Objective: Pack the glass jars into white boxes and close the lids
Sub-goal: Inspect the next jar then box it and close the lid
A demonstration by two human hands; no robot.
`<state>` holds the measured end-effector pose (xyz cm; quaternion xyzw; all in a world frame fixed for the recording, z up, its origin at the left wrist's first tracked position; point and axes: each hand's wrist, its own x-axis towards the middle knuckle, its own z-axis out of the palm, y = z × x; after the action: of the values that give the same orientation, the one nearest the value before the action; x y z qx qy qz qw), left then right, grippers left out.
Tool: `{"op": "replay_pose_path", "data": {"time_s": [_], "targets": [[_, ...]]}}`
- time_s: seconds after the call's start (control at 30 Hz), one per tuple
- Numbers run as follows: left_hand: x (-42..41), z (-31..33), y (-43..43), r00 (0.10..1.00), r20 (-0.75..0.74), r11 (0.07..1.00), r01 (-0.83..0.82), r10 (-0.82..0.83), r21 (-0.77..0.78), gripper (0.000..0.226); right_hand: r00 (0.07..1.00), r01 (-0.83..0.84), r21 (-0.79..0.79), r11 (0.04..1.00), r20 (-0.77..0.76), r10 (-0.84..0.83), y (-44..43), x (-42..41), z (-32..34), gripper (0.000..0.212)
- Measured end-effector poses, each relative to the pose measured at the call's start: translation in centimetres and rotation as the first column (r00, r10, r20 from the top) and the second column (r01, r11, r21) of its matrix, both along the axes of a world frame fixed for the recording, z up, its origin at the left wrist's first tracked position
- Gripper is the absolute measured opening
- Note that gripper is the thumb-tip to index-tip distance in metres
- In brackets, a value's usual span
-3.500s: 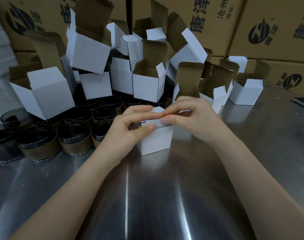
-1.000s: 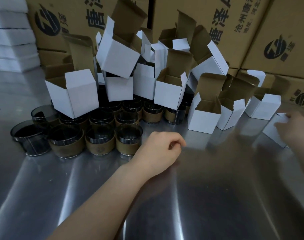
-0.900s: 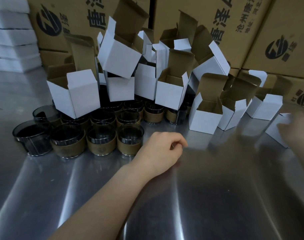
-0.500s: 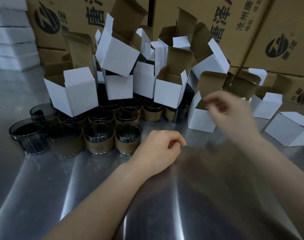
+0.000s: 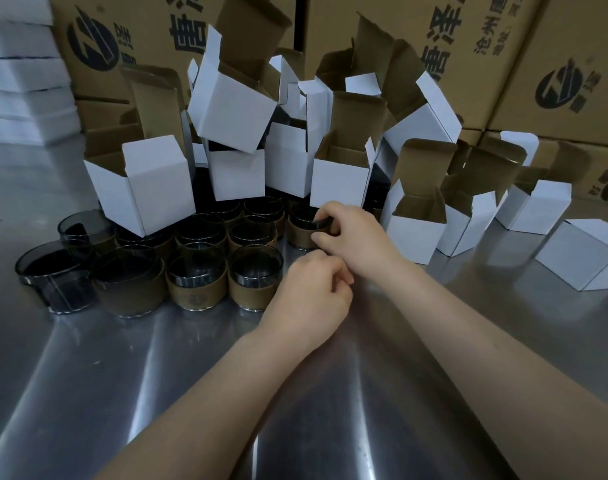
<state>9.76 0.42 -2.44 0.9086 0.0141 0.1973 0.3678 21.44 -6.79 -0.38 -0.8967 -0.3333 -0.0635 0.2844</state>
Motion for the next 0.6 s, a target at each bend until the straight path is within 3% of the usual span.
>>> {"op": "replay_pose_path", "data": {"time_s": [0.13, 0.33, 0.6], "targets": [[-0.1, 0.3, -0.2, 0.995, -0.072, 0.994, -0.074, 0.068, -0.08, 0.028, 1.0, 0.008, 0.049, 0.999, -0.018, -0.007, -1.1, -0.4, 0.0, 0.013], [-0.3, 0.1, -0.9, 0.987, -0.134, 0.965, -0.121, 0.091, -0.234, 0.095, 0.993, -0.023, 0.168, 0.985, -0.107, 0.042, -2.9, -1.6, 0.1, 0.022], [0.2, -0.1, -0.4, 0.987, -0.13, 0.927, -0.138, 0.099, -0.349, 0.106, 0.974, -0.03, 0.394, 0.918, -0.197, 0.116, -5.5, -4.0, 0.3, 0.019]]}}
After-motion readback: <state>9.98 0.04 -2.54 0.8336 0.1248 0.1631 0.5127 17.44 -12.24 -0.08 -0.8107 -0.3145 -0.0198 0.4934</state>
